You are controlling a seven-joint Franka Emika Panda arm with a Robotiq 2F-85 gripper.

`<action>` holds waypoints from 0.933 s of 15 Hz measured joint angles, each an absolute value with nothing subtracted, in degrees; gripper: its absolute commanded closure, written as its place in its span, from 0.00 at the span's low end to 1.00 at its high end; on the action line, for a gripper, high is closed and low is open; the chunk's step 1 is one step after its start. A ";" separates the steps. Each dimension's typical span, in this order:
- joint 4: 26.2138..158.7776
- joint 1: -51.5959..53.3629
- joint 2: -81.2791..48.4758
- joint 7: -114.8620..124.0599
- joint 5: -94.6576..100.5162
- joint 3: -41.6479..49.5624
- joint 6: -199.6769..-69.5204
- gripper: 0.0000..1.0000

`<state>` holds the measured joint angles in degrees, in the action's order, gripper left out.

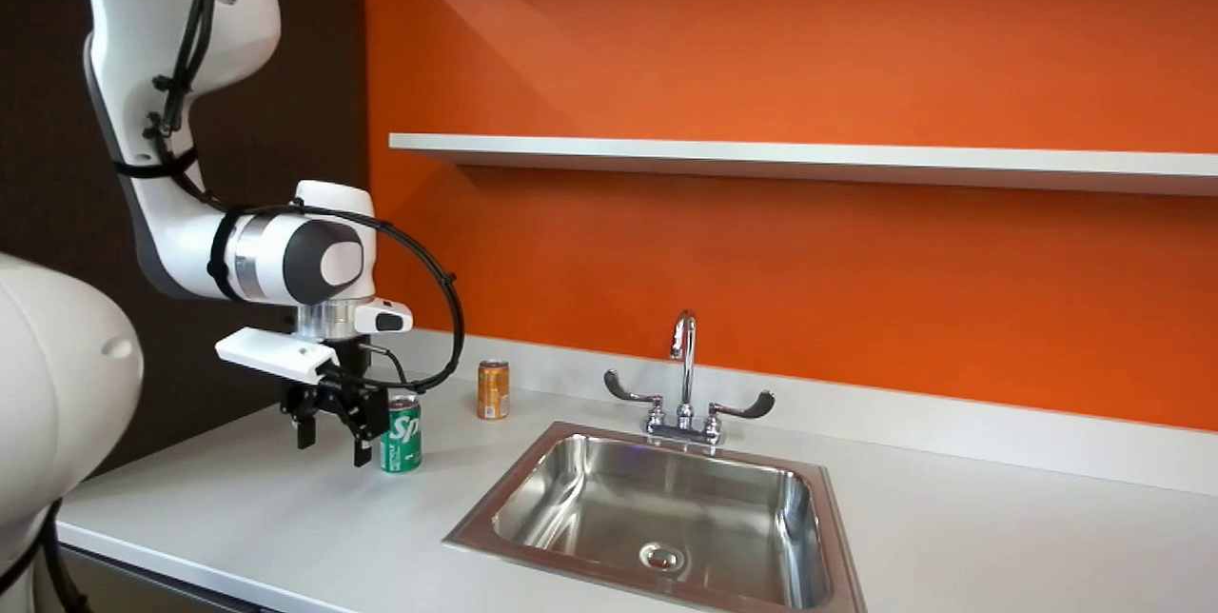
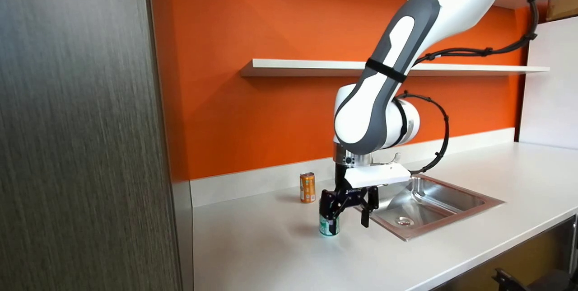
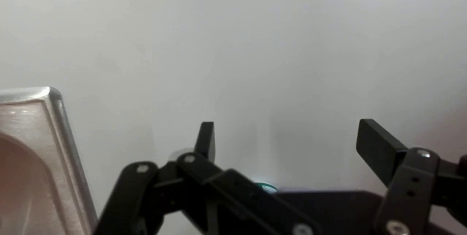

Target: Put the green can on the left side of the bottom shelf

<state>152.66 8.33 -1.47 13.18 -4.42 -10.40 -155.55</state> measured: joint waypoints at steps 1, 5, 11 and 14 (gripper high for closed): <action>152.01 8.33 -2.18 13.70 -3.83 -10.28 -155.79 0.00; 149.53 8.33 -4.53 15.50 -1.66 -9.22 -156.09 0.00; 146.41 8.36 -7.13 16.66 -0.67 -7.79 -156.18 0.00; 145.92 8.43 -7.94 17.81 -0.56 -7.27 -157.83 0.00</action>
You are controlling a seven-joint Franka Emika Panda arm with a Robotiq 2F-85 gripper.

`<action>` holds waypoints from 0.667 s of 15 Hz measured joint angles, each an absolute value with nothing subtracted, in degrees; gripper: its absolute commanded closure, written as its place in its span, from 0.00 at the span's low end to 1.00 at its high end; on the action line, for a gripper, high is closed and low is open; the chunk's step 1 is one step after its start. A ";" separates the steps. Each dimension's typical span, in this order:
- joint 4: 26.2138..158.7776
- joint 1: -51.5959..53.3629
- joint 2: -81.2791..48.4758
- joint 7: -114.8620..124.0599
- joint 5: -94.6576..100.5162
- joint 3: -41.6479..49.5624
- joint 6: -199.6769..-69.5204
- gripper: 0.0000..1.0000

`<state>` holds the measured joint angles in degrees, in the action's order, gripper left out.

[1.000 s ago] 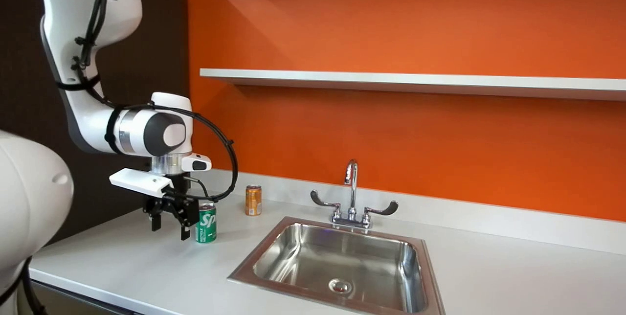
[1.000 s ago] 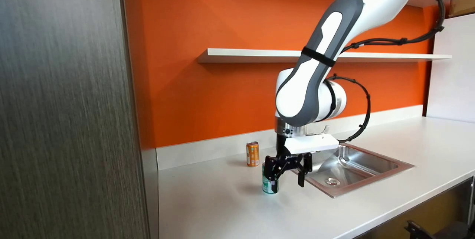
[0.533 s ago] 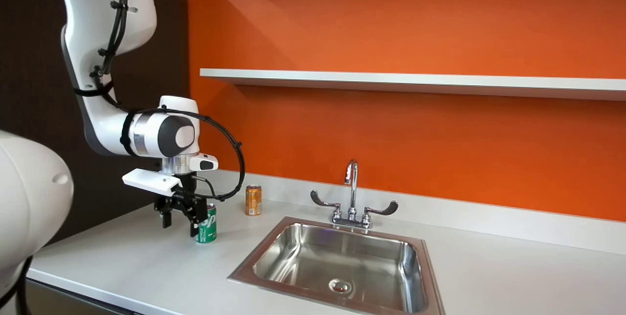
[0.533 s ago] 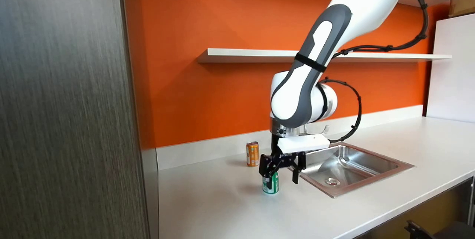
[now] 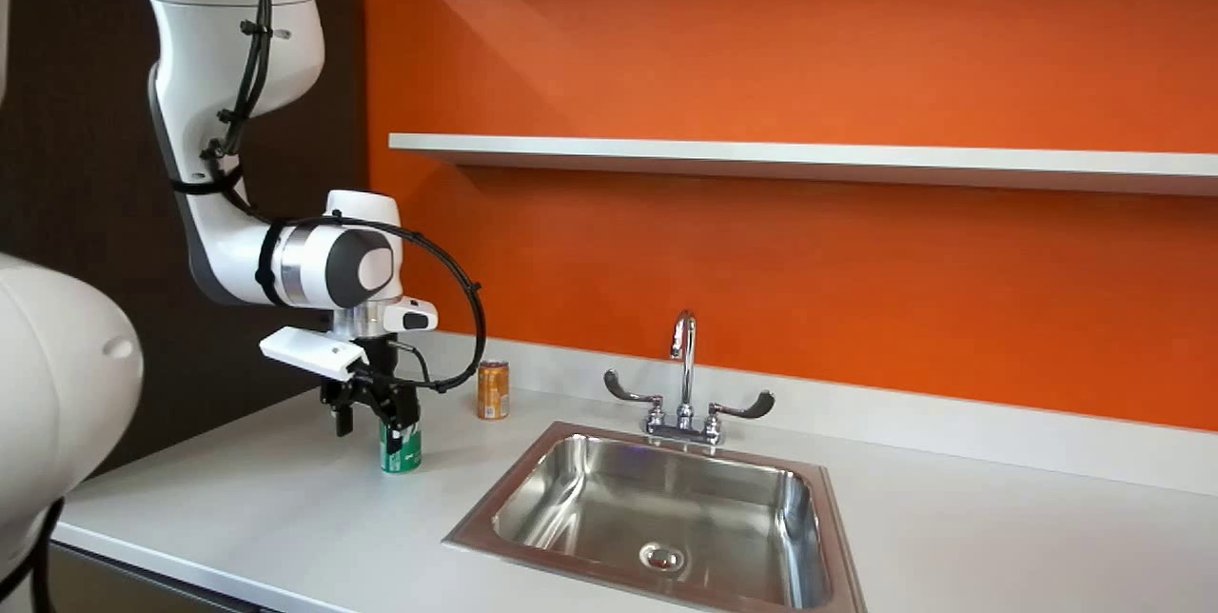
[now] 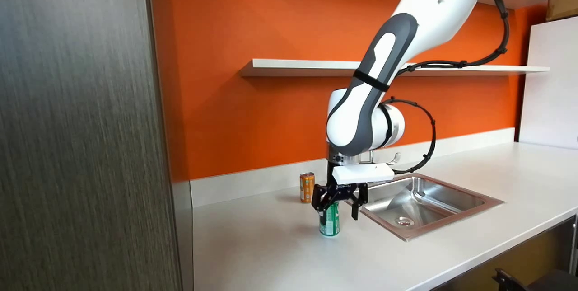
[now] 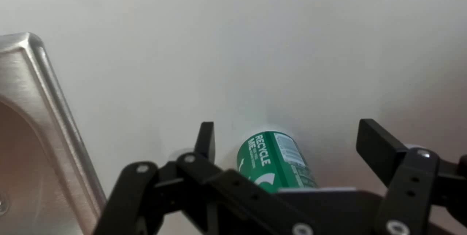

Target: Put the green can on the left side of the bottom shelf

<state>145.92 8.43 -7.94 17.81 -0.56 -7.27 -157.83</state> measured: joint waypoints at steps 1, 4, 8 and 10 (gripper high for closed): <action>145.92 8.51 -8.14 18.28 -0.35 -6.98 -158.71 0.00; 145.92 9.04 -8.76 19.94 0.12 -5.94 -161.49 0.00; 145.95 10.34 -9.44 22.55 1.91 -4.09 -165.46 0.00; 145.99 11.38 -9.65 24.24 3.47 -2.79 -167.34 0.00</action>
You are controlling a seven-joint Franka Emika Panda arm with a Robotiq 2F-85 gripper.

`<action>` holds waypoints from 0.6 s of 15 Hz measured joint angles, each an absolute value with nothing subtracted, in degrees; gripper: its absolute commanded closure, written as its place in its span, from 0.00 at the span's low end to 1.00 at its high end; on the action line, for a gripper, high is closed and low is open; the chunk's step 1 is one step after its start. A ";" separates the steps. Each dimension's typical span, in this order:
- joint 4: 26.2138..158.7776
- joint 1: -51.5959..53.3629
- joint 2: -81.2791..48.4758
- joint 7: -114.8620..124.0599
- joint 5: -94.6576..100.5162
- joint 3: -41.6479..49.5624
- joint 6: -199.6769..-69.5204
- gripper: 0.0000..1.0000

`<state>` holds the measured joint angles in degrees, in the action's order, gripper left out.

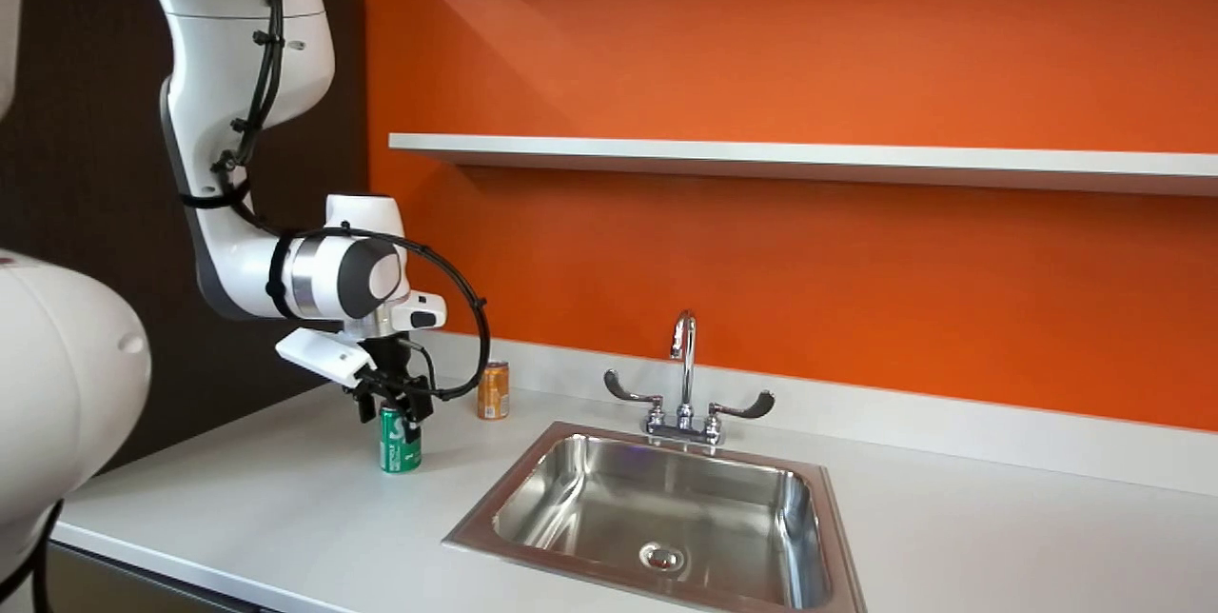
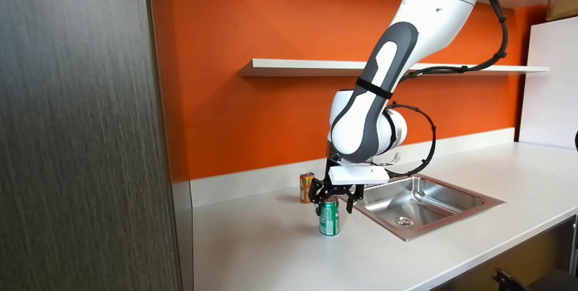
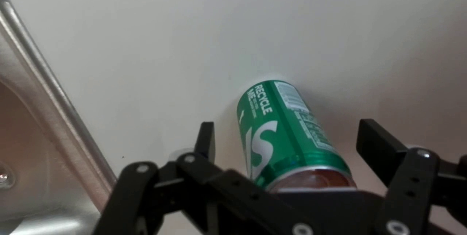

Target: Put the green can on the left side of the bottom shelf

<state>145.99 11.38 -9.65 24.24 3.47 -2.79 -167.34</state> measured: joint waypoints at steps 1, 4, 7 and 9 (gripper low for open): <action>146.01 12.01 -9.74 25.10 4.40 -2.00 -168.11 0.00; 146.03 13.80 -10.01 28.05 7.12 0.21 -169.97 0.00; 146.04 15.53 -10.37 30.82 9.55 2.23 -171.79 0.00; 146.04 16.75 -10.61 32.26 10.84 3.58 -172.64 0.00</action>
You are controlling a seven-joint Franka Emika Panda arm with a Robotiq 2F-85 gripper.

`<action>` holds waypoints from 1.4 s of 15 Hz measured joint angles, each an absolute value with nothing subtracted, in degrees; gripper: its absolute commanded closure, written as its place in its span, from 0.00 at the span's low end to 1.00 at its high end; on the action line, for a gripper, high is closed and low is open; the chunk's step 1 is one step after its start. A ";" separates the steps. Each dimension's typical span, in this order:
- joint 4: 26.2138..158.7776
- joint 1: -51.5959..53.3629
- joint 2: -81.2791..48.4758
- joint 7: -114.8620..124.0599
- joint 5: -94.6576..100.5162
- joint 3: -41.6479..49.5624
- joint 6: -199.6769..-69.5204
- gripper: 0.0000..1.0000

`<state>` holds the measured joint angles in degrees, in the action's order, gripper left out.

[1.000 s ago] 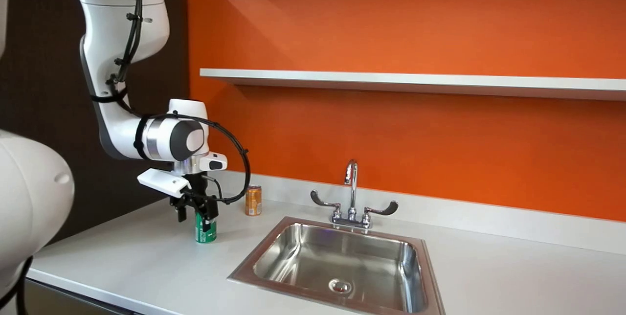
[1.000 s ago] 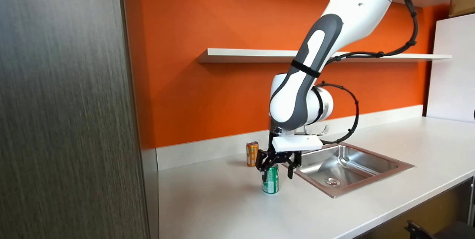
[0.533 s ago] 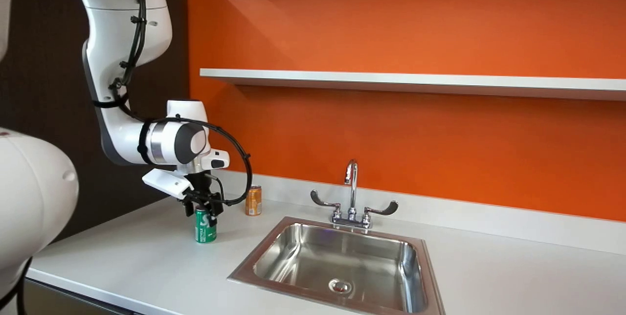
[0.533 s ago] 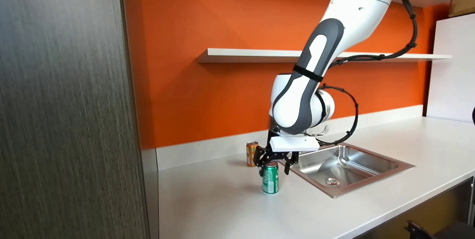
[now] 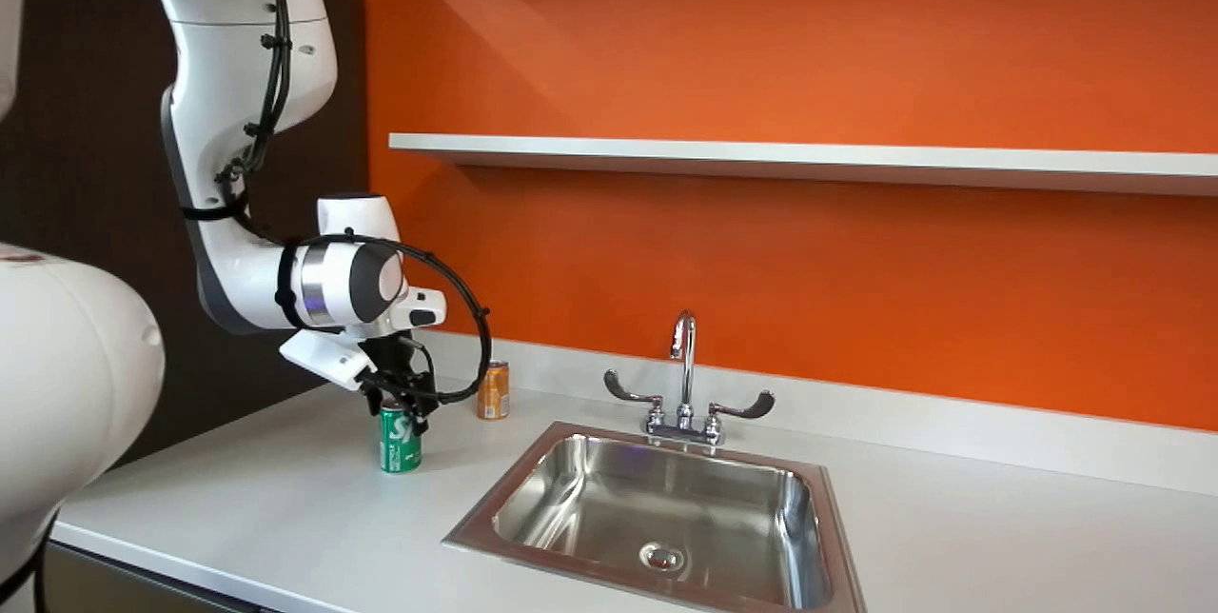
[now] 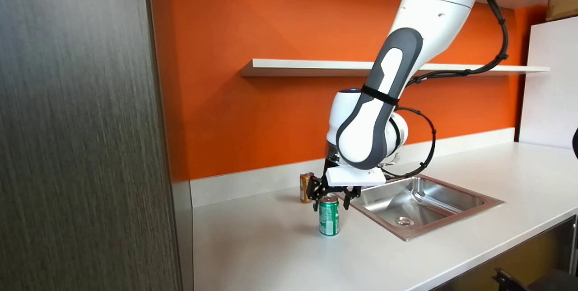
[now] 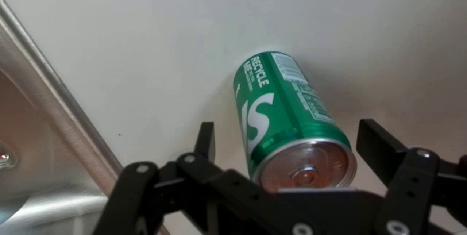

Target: Put the green can on the left side of the bottom shelf

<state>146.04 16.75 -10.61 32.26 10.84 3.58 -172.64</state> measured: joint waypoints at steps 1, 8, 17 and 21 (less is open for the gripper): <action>146.04 17.38 -10.69 32.97 11.43 4.26 -172.96 0.00; 146.03 21.14 -10.77 35.66 13.18 8.06 -173.62 0.28; 145.99 23.06 -10.99 35.82 13.26 9.35 -174.21 0.61; 145.99 24.46 -10.81 36.06 13.63 11.01 -174.18 0.61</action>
<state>145.99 24.46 -10.81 36.06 13.63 11.01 -174.18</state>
